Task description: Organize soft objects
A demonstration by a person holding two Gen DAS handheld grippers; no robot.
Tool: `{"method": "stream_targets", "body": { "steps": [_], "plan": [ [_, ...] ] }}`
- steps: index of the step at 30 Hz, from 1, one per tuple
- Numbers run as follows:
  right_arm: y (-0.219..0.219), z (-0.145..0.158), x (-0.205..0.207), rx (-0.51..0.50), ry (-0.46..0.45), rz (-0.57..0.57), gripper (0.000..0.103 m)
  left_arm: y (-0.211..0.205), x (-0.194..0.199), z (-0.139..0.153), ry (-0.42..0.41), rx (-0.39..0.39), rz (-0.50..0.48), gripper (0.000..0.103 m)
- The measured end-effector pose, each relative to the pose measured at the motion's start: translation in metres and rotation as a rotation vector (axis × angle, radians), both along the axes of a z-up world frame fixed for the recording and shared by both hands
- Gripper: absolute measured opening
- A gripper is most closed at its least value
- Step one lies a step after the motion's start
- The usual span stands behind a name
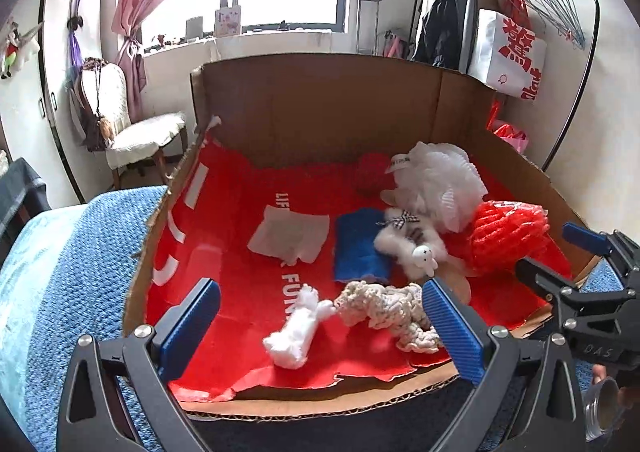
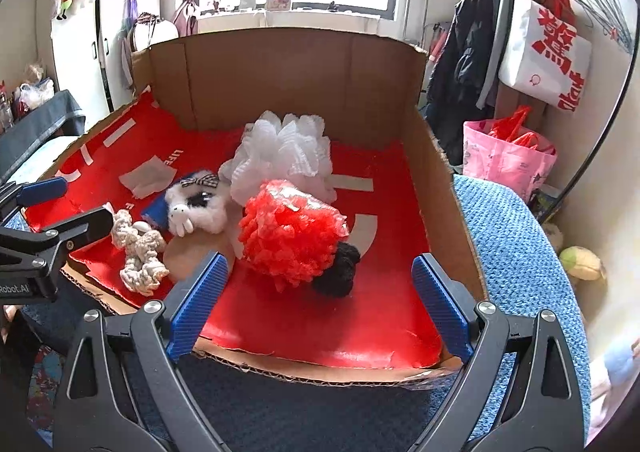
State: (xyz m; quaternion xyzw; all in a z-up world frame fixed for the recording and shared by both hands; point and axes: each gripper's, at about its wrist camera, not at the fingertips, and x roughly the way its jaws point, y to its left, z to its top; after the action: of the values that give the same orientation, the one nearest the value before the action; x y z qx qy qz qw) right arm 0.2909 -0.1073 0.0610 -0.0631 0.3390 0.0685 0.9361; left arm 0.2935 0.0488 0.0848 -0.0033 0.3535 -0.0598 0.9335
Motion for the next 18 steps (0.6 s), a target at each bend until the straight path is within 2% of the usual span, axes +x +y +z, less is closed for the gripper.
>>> {"method": "stream_targets", "body": {
  "steps": [7,18],
  "plan": [
    [0.0023,-0.0036,-0.0011,-0.011,-0.003,-0.015,0.095,-0.0042,-0.0003,-0.0072,-0.016,0.046,0.012,0.103],
    [-0.0018,-0.0016,-0.0023,0.019,-0.02,-0.027,0.095,-0.0078,-0.0045,-0.0078,-0.059,0.038,0.01,0.103]
  ]
}}
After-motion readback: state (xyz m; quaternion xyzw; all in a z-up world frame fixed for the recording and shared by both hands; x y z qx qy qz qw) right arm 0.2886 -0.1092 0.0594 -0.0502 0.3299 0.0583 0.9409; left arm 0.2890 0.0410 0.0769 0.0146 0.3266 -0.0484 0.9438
